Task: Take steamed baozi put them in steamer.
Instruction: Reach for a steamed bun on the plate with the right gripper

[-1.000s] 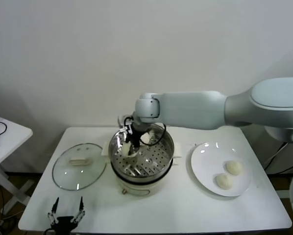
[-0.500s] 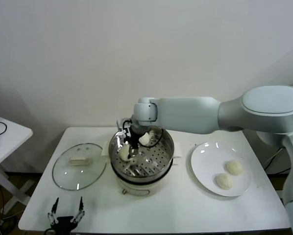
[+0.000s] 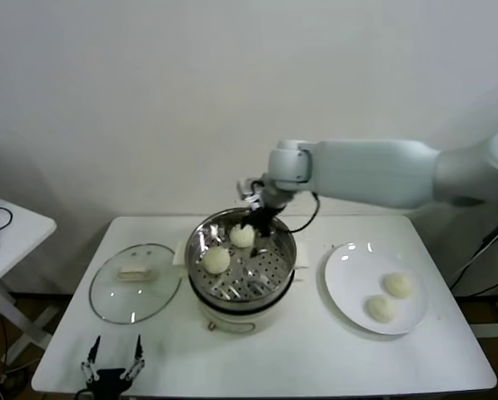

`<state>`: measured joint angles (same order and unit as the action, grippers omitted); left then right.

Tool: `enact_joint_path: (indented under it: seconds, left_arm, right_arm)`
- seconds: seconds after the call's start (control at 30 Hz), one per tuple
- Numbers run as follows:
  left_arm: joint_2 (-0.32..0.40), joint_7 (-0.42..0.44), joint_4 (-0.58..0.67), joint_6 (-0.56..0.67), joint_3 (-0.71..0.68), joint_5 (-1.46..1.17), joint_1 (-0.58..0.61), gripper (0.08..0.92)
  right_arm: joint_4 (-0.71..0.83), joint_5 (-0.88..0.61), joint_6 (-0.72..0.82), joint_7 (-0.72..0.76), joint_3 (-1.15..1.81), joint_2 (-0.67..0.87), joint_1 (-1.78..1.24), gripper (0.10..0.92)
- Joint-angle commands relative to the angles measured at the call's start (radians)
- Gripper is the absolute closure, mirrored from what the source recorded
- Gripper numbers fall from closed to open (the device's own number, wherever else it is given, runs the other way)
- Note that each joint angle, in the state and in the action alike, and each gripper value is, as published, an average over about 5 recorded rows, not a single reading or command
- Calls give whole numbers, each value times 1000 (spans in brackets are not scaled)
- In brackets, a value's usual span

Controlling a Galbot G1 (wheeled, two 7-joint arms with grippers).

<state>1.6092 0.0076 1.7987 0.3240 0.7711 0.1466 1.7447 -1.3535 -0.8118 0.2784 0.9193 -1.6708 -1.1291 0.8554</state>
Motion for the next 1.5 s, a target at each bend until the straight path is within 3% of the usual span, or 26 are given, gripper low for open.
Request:
enact_joint_path:
  seconds: [0.03, 0.23, 0.5, 1.0, 1.5]
  left_arm:
    - [43, -1, 9, 4, -2, 9, 6, 177]
    - [49, -2, 10, 9, -2, 13, 6, 177]
    - [49, -3, 15, 12, -6, 24, 11, 177]
    - [49, -4, 23, 19, -4, 35, 27, 177]
    - [49, -8, 19, 27, -7, 45, 29, 177]
  right_arm:
    - [-132, 121, -140, 146, -286, 314, 261, 203]
    - [-202, 281, -128, 68, -351, 475, 179, 203]
    - [-177, 444, -97, -21, -228, 595, -63, 203]
    - [-103, 584, -75, -84, 82, 630, -434, 203]
    - [-66, 615, -60, -126, 203, 605, -544, 203]
